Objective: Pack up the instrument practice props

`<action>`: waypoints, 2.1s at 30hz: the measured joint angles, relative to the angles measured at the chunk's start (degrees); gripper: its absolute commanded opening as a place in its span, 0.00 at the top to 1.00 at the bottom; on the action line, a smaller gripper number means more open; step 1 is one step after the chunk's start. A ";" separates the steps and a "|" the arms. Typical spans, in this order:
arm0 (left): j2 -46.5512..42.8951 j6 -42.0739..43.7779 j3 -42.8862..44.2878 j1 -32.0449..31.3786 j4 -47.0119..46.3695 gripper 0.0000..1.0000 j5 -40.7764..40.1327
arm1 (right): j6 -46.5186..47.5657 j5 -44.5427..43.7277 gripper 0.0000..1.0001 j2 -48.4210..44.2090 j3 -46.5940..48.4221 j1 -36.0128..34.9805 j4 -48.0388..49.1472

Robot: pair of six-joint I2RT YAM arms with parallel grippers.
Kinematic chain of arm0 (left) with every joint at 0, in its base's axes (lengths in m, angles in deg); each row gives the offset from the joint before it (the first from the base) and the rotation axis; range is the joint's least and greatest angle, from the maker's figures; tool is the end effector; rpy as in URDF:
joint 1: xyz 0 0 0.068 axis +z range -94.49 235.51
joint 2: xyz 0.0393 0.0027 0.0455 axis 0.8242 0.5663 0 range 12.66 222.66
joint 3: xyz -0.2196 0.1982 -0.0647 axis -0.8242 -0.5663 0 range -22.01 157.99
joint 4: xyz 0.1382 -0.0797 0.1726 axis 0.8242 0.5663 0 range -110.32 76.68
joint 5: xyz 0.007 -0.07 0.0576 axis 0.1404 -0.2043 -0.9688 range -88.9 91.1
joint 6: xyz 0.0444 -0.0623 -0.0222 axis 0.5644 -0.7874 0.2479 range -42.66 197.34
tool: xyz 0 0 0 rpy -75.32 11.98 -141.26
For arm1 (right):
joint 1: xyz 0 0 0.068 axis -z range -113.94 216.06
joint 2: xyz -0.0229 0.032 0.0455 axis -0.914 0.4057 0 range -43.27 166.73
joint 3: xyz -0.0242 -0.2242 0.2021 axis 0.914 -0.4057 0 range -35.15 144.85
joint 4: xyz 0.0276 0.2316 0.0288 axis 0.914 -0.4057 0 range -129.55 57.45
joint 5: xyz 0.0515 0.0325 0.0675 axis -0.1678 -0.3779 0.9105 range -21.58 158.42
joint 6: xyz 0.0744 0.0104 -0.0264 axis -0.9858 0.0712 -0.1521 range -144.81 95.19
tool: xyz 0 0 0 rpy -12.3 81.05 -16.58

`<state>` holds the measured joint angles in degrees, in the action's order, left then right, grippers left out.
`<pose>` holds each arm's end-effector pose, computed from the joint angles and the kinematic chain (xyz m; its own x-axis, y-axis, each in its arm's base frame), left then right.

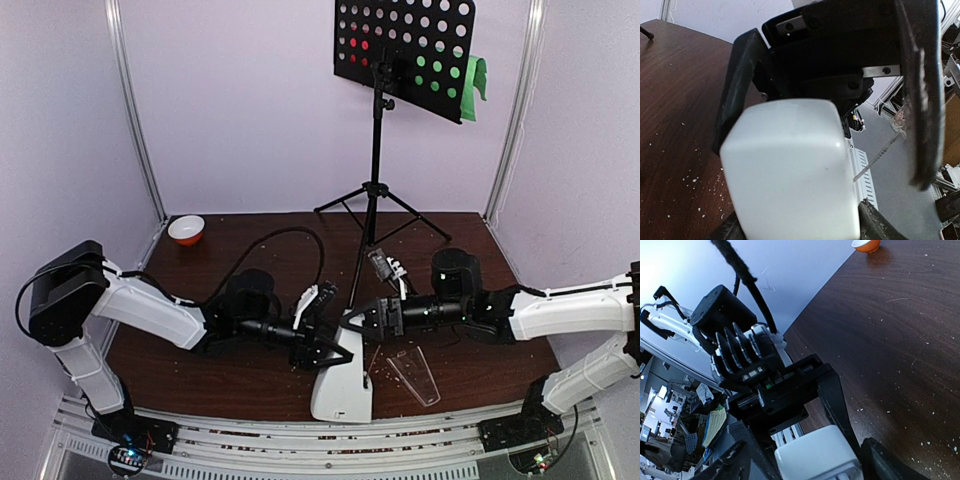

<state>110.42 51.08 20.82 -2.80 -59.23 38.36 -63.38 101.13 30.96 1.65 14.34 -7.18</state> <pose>0.1523 -0.3256 0.2275 -0.5650 0.2446 -0.7880 0.8173 0.0349 -0.5752 0.1426 0.2404 0.2858 -0.7171 -0.0622 -0.6942 -0.6917 0.1855 0.6979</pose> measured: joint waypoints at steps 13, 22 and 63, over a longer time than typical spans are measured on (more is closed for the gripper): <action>-0.81 0.22 -0.85 -0.52 0.50 0.68 0.46 | -0.87 5.68 0.39 7.34 -2.43 -0.70 10.71; -2.38 -0.61 -1.70 -0.94 1.53 0.29 0.63 | -2.34 6.93 0.69 8.35 -5.64 -0.96 19.76; -37.16 4.70 7.61 21.44 46.42 0.02 -25.68 | 8.37 -66.31 0.80 10.62 14.10 -21.46 -14.53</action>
<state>73.26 55.78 28.43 18.64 -12.81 12.67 -55.01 34.81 41.59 15.74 -7.13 -21.72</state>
